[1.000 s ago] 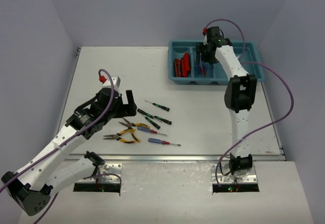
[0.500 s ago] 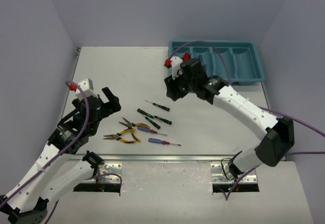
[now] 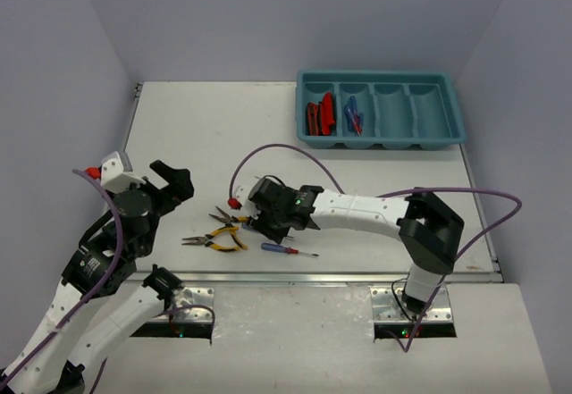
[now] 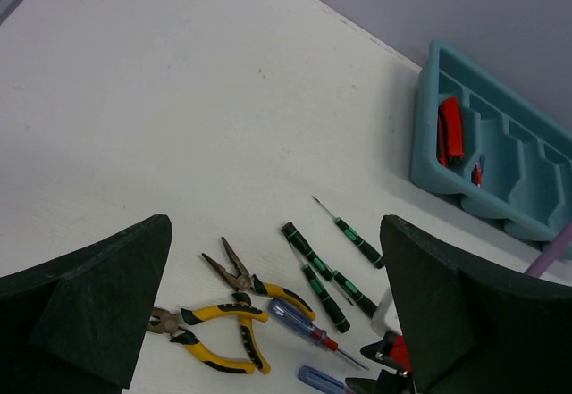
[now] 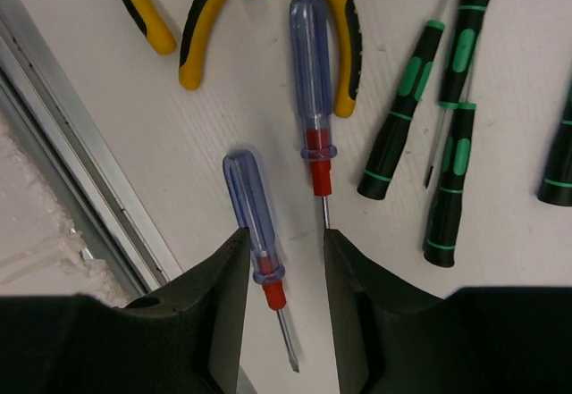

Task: Sort the tools into containers

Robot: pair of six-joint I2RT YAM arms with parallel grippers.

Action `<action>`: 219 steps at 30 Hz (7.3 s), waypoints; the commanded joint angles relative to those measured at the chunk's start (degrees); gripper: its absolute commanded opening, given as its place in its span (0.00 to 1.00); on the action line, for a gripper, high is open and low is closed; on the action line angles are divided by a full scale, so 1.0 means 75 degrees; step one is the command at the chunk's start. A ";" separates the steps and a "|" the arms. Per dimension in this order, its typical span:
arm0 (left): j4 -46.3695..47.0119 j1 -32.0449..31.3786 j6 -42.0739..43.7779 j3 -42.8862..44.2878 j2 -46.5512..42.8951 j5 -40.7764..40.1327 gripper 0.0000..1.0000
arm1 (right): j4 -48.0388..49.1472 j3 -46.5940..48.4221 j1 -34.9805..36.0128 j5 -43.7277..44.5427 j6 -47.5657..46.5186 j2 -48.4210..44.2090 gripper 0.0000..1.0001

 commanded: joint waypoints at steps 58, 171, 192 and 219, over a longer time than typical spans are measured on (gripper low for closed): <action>0.0127 0.0048 0.0051 0.0117 0.1309 0.0545 1.00 | 0.0371 0.7280 -0.6504 0.2636 0.1079 0.4172 0.34; 0.3730 -0.3486 -0.0941 0.1099 0.4481 0.0854 1.00 | 0.4732 -0.3816 -0.3805 -0.3268 0.4330 -0.4804 0.00; -0.1518 -0.1927 -0.1593 0.1593 0.4253 -0.1621 1.00 | -0.2342 0.7460 -0.6973 0.0876 0.1326 0.3844 0.51; -0.1119 -0.1422 -0.0815 0.0652 0.2740 -0.1667 1.00 | 0.0113 0.0943 -0.2794 -0.0807 -0.0912 -0.0436 0.58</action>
